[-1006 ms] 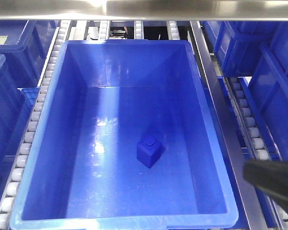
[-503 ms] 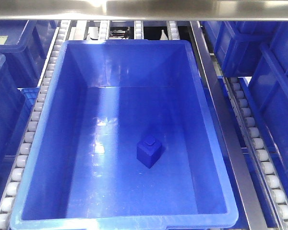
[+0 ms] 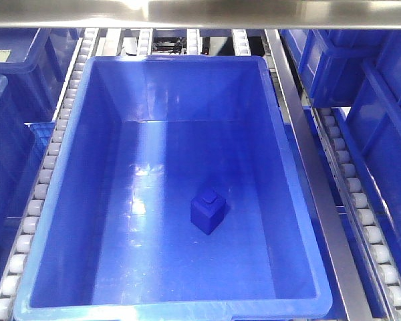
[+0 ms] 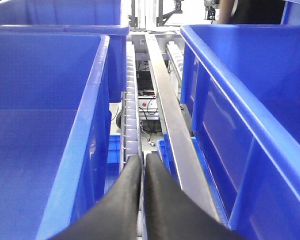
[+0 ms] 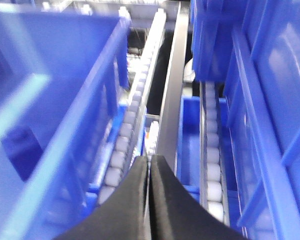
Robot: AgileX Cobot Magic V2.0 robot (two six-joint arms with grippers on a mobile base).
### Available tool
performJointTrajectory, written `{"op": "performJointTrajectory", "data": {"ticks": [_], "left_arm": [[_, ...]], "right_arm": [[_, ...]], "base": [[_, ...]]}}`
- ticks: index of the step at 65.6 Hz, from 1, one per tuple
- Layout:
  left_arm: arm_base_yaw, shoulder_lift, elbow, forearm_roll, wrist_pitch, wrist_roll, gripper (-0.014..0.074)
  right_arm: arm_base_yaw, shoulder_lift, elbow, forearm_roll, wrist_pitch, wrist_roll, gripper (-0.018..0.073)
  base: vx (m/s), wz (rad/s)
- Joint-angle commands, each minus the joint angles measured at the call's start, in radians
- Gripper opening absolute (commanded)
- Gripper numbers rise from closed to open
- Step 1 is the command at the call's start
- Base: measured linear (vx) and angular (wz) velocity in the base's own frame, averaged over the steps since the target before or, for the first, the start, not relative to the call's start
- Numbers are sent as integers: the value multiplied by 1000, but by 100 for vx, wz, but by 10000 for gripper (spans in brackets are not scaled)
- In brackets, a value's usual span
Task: Pour parts from conveyor to right shelf
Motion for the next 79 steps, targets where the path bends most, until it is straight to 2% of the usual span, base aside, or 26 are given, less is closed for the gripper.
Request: {"op": "performJointTrajectory", "data": {"ticks": [1,8,23,30,36,39,44,50,58,67,79], "left_arm": [[-5,16,-20,-8,-79,-8,-6],[-5,16,-20,-8,-79,-8,-6],[-5,16,-20,-8,-79,-8,-6],[-5,16,-20,-8,-79,-8,-6],[-5,16,-20,-8,-79,-8,-6],[-5,16,-20,-8,-79,-8,-6],[-5,16,-20,-8,-79,-8,-6],[-5,16,-20,-8,-79,-8,-6],[-5,16,-20,-8,-79,-8,-6],[-5,16,-20,-8,-79,-8,-6],[-5,16,-20,-8,-79,-8,-6]], "right_arm": [[-7,10,22,2,-161,-7,-8],[-7,-27,94,6,-236,9,-8],[-7,-228,215,-13,-275,17,-8],[-7,-291,284,-118,-287,17,-8],[-4,-289,358,-279,-338,46,-8],[5,-289,395,-308,-396,106,-8],[34,-290,390,-359,-377,178,-8],[91,-290,390,-417,-377,190,-8],[135,-290,390,-415,-377,197,-8],[116,-289,390,-412,-387,252,-8],[-2,-288,390,-412,-410,329,-8]], "base": [[0,0],[0,0],[0,0],[0,0],[0,0],[0,0],[0,0],[0,0],[0,0],[0,0],[0,0]]}}
